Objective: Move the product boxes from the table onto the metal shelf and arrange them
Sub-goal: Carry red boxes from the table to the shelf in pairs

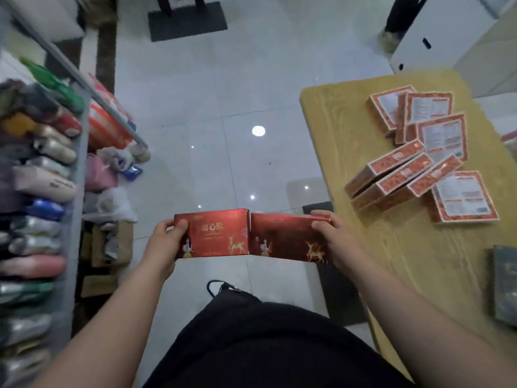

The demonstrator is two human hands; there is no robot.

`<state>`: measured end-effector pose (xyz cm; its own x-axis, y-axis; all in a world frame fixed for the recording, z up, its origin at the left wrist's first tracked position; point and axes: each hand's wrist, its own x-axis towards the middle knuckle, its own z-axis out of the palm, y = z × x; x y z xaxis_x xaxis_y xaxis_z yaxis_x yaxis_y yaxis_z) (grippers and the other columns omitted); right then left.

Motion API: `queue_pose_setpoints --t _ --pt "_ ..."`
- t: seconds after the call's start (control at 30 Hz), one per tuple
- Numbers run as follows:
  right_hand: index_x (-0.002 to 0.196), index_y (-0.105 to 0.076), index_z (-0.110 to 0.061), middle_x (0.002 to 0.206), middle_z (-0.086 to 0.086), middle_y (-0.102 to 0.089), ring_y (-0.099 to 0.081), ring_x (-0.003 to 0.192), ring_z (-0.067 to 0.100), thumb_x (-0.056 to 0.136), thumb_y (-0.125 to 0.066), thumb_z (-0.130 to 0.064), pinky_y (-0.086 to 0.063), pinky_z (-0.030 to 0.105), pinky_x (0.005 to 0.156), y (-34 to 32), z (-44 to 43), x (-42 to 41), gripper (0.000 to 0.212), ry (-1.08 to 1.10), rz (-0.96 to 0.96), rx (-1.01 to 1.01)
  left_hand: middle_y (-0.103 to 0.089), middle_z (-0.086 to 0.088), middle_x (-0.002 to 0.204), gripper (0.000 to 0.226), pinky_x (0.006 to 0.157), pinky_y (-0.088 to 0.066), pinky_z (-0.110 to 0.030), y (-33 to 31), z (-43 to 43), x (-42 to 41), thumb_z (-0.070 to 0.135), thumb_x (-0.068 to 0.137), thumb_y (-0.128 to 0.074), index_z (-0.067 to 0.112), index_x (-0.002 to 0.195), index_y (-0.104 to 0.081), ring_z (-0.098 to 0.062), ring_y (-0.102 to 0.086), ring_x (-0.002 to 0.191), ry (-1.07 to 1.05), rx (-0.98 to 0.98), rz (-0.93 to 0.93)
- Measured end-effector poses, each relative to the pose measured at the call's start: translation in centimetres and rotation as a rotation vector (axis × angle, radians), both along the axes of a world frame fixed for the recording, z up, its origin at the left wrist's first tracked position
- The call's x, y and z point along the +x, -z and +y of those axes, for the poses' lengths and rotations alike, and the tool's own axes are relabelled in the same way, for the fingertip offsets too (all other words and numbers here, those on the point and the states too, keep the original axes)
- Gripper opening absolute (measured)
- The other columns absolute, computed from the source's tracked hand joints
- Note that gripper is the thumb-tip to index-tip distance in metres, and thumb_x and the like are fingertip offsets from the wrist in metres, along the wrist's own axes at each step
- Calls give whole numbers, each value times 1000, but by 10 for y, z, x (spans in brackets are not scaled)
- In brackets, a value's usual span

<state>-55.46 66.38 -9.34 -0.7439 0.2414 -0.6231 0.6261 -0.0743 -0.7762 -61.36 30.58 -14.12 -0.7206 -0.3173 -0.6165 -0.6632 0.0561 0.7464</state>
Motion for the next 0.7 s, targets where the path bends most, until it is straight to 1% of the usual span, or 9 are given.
queue_pose_setpoints --t 0.1,0.2,0.3,0.4,0.47,0.53,0.6,0.63,0.7 --pt "111 -70 -25 106 13 -71 -72 85 26 89 -62 -22 -58 42 73 1 -41 -57 24 -17 -19 -11 -66 -12 107 22 78 -54 -42 -5 -50 -17 28 96 -64 19 115 -56 -21 -64 78 -106 12 33" --pt "113 -68 -24 104 9 -70 -71 80 21 92 -58 -22 -60 40 74 0 -87 -112 23 -122 -28 -6 -65 -8 105 22 81 -53 -39 -14 -89 -32 25 98 -61 17 118 -54 -20 -64 84 -182 13 77" --pt "112 -67 -28 108 5 -70 -72 90 22 89 -58 -28 -60 45 84 1 -133 -162 25 -264 -22 43 -66 -6 106 26 87 -54 -41 -23 -121 -40 25 98 -61 14 121 -54 -20 -65 90 -261 -11 110" --pt "110 -68 -29 110 3 -70 -71 95 23 87 -56 -30 -60 45 85 2 -172 -203 26 -380 -13 66 -67 -4 105 24 84 -52 -36 -30 -147 -40 26 98 -62 16 119 -56 -14 -64 87 -380 -70 126" --pt "111 -68 -28 108 0 -70 -70 95 22 87 -55 -32 -60 42 81 3 -192 -229 27 -477 -15 72 -67 -6 113 31 88 -53 -39 -31 -161 -38 29 96 -64 14 123 -56 -17 -66 93 -463 -80 113" --pt "102 -67 -19 96 0 -68 -68 85 24 85 -55 -32 -58 37 71 1 -209 -258 25 -594 -21 75 -68 -6 117 35 93 -54 -46 -31 -169 -37 32 96 -64 16 127 -56 -22 -67 101 -517 -90 92" --pt "83 -50 -9 76 5 -50 -50 69 27 80 -53 -30 -46 30 58 -1 -225 -290 22 -759 -8 64 -67 -5 114 30 88 -56 -46 -35 -168 -41 31 97 -63 19 123 -56 -22 -68 98 -587 -107 85" --pt "80 -45 -11 73 6 -41 -42 68 24 79 -51 -29 -41 27 57 -2 -234 -306 19 -830 -4 56 -67 -4 111 26 82 -56 -42 -38 -165 -44 30 97 -62 20 120 -56 -19 -67 94 -639 -119 95" --pt "80 -44 -12 75 6 -38 -40 69 22 79 -49 -29 -39 29 60 -8 -253 -337 18 -916 10 34 -65 0 104 19 71 -52 -32 -45 -158 -51 27 98 -61 21 115 -54 -12 -65 87 -735 -153 120"
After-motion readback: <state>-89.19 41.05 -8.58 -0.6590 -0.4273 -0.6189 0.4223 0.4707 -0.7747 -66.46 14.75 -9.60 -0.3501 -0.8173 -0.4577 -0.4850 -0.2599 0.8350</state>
